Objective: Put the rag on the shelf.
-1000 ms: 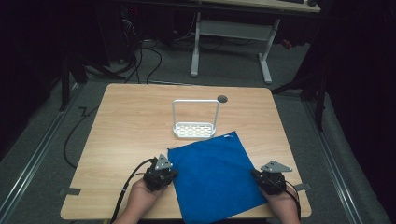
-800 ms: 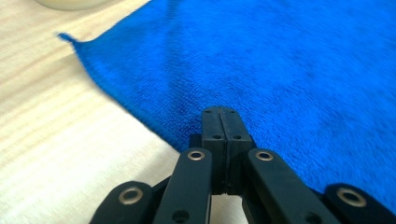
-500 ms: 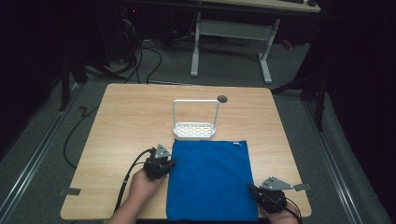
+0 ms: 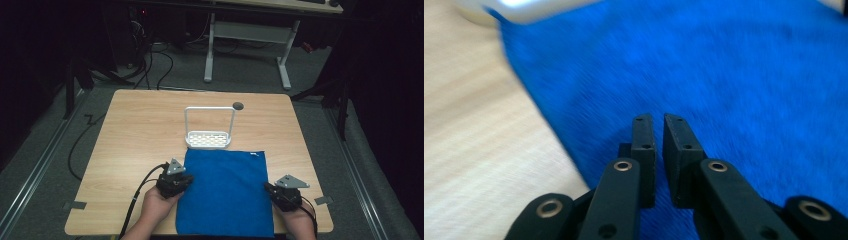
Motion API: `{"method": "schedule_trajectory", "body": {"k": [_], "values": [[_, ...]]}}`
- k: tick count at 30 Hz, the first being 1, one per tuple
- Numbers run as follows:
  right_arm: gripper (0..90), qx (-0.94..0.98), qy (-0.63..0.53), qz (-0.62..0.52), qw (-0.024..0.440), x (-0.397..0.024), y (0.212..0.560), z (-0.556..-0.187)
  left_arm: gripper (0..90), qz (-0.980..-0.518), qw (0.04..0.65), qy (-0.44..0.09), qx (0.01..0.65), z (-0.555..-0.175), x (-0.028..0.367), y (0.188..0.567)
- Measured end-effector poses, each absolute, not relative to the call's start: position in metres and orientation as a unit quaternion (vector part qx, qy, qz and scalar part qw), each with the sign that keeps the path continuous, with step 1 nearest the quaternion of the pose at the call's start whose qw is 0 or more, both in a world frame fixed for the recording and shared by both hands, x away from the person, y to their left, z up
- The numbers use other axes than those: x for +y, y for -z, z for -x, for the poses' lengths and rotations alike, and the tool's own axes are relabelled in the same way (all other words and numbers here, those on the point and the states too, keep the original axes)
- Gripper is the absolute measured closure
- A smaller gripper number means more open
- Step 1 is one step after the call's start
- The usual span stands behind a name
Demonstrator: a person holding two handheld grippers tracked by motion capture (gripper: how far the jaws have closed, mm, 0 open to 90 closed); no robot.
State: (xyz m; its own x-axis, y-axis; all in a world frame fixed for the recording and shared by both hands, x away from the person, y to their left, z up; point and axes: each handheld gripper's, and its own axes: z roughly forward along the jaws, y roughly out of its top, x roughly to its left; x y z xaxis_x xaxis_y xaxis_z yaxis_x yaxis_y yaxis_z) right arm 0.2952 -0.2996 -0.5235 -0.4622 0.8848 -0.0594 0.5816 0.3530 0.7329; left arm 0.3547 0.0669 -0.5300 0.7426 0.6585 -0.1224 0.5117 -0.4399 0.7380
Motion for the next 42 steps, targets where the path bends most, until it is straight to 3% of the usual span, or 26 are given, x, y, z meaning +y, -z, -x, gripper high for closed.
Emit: {"method": "schedule_trajectory", "body": {"k": [18,26,42], "values": [[90.0,0.819,-0.338,-0.420,0.197,-0.262,0.527,-0.308,84.5,-0.827,0.396,-0.098,0.387,-0.340,0.118,0.530],[89.9,0.820,-0.343,-0.416,0.192,-0.261,0.527,-0.310,84.0,-0.825,0.396,-0.098,0.391,-0.339,0.119,0.530],[74.4,0.787,-0.379,-0.438,0.213,-0.277,0.524,-0.307,70.6,-0.816,0.415,-0.143,0.375,-0.337,0.113,0.518]]}}
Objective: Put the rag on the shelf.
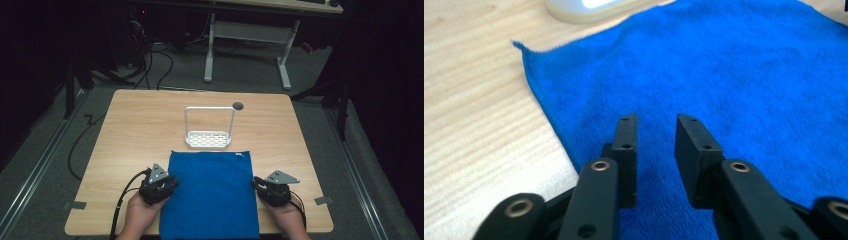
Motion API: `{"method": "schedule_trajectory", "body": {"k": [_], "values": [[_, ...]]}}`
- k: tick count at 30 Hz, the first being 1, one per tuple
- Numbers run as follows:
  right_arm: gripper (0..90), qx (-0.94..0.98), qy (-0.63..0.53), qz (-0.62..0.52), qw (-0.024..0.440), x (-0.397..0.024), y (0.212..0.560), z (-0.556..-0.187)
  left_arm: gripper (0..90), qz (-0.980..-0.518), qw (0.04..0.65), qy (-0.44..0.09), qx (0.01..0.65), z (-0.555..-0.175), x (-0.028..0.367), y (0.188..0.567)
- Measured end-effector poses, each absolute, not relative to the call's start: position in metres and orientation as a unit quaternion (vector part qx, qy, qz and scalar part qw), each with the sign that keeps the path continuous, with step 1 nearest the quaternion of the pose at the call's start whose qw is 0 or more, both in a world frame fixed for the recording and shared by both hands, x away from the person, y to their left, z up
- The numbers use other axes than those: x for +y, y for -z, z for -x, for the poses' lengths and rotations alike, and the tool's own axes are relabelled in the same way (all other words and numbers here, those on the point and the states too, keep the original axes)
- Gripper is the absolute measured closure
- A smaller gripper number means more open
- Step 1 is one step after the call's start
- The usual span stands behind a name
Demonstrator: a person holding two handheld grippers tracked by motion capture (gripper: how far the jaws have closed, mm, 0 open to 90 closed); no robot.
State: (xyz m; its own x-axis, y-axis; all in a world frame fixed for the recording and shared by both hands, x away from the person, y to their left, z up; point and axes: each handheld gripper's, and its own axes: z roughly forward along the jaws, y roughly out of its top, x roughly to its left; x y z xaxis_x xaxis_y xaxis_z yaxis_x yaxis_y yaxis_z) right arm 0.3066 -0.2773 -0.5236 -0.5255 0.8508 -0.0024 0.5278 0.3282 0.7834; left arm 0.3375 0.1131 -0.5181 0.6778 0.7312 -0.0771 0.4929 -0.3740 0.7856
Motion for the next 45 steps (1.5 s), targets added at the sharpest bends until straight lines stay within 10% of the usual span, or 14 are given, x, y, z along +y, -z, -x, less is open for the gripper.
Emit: {"method": "schedule_trajectory", "body": {"k": [33,45], "values": [[57.4,0.761,-0.365,-0.473,0.253,-0.284,0.515,-0.299,54.8,-0.781,0.411,-0.129,0.452,-0.448,0.125,0.533],[59.2,0.761,-0.333,-0.479,0.283,-0.263,0.508,-0.365,71.0,-0.802,0.397,-0.149,0.420,-0.442,0.114,0.535]]}}
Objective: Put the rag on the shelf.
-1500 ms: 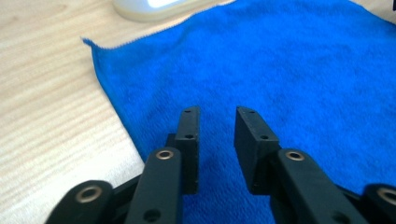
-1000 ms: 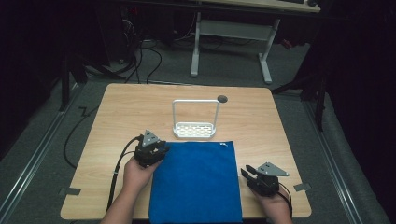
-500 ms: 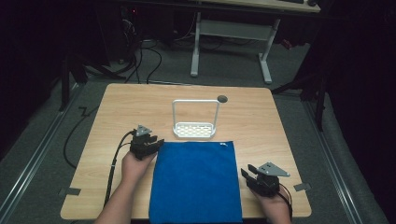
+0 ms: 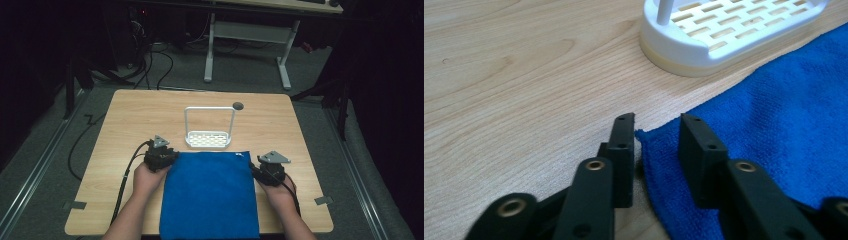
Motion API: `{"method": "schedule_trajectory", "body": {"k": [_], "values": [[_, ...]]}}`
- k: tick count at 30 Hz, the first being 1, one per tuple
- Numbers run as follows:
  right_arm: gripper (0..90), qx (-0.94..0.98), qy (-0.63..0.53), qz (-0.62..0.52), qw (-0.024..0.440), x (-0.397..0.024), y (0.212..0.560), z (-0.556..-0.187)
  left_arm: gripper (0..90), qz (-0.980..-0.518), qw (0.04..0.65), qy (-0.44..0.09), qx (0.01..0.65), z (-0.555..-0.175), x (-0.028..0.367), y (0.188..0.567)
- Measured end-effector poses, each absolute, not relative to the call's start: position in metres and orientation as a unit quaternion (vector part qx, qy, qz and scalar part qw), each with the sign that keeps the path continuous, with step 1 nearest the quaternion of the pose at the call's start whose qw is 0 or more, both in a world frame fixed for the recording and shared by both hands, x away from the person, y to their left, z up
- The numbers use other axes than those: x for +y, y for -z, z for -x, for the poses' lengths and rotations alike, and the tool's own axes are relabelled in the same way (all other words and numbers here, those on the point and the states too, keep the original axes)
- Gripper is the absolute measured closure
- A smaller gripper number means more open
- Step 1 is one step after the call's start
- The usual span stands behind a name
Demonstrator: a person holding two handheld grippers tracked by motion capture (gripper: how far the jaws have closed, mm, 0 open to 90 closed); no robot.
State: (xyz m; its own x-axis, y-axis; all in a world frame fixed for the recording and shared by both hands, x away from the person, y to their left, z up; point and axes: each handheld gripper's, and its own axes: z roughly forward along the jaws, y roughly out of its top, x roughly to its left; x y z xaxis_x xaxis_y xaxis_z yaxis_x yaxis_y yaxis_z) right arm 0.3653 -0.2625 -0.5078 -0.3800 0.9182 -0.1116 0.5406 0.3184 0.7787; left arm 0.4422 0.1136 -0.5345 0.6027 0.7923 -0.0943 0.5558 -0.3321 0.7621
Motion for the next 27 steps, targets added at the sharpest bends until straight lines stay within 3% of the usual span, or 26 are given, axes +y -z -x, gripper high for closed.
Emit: {"method": "schedule_trajectory", "body": {"k": [7,20,27], "values": [[62.7,0.743,-0.328,-0.519,0.266,-0.261,0.518,-0.399,87.5,-0.809,0.396,-0.148,0.408,-0.440,0.112,0.535],[67.6,0.744,-0.326,-0.532,0.240,-0.252,0.531,-0.415,88.6,-0.806,0.402,-0.152,0.407,-0.439,0.114,0.534],[88.4,0.754,-0.334,-0.517,0.229,-0.251,0.530,-0.413,88.6,-0.801,0.409,-0.157,0.408,-0.437,0.115,0.534]]}}
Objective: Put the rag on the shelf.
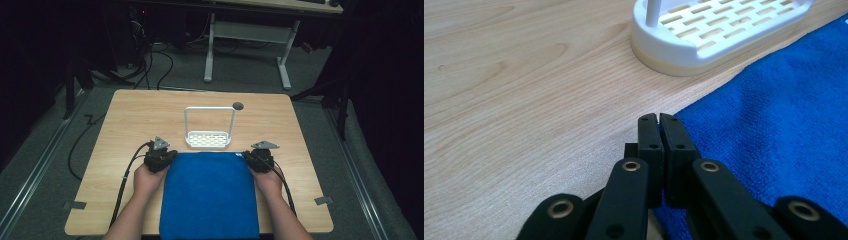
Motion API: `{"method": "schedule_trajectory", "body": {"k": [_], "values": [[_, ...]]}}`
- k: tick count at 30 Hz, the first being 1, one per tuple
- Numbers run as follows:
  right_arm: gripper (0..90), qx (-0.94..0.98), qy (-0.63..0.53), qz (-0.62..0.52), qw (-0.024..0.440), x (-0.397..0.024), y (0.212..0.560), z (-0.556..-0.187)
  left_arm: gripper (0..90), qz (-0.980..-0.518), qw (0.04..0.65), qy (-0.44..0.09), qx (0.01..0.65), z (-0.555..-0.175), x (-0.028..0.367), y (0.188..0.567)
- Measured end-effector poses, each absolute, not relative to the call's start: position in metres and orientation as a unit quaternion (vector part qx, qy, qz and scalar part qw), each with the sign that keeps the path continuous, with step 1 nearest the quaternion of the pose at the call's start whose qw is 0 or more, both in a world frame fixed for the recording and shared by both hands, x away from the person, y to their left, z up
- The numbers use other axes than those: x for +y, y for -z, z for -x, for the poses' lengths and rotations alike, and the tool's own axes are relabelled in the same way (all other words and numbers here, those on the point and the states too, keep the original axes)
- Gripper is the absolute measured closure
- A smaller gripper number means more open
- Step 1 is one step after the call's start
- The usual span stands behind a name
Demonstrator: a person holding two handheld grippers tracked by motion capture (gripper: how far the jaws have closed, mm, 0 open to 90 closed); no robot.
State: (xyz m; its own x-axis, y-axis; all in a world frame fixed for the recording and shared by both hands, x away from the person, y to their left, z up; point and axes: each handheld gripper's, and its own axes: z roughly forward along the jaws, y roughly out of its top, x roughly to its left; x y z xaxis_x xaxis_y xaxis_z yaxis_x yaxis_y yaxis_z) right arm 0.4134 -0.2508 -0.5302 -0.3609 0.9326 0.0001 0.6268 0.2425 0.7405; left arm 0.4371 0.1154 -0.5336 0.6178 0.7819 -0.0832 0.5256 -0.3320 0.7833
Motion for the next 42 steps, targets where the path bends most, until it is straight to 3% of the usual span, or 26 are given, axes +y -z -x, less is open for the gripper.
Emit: {"method": "schedule_trajectory", "body": {"k": [6,11,20,42], "values": [[88.9,0.738,-0.380,-0.502,0.243,-0.253,0.520,-0.401,88.7,-0.783,0.436,-0.156,0.416,-0.431,0.122,0.529],[88.9,0.730,-0.406,-0.472,0.283,-0.253,0.513,-0.380,88.7,-0.772,0.447,-0.181,0.413,-0.418,0.124,0.522],[88.9,0.715,-0.434,-0.465,0.290,-0.251,0.505,-0.367,88.6,-0.755,0.469,-0.209,0.408,-0.397,0.124,0.509],[88.8,0.661,-0.506,-0.418,0.363,-0.246,0.452,-0.332,88.7,-0.683,0.566,-0.277,0.369,-0.365,0.134,0.463]]}}
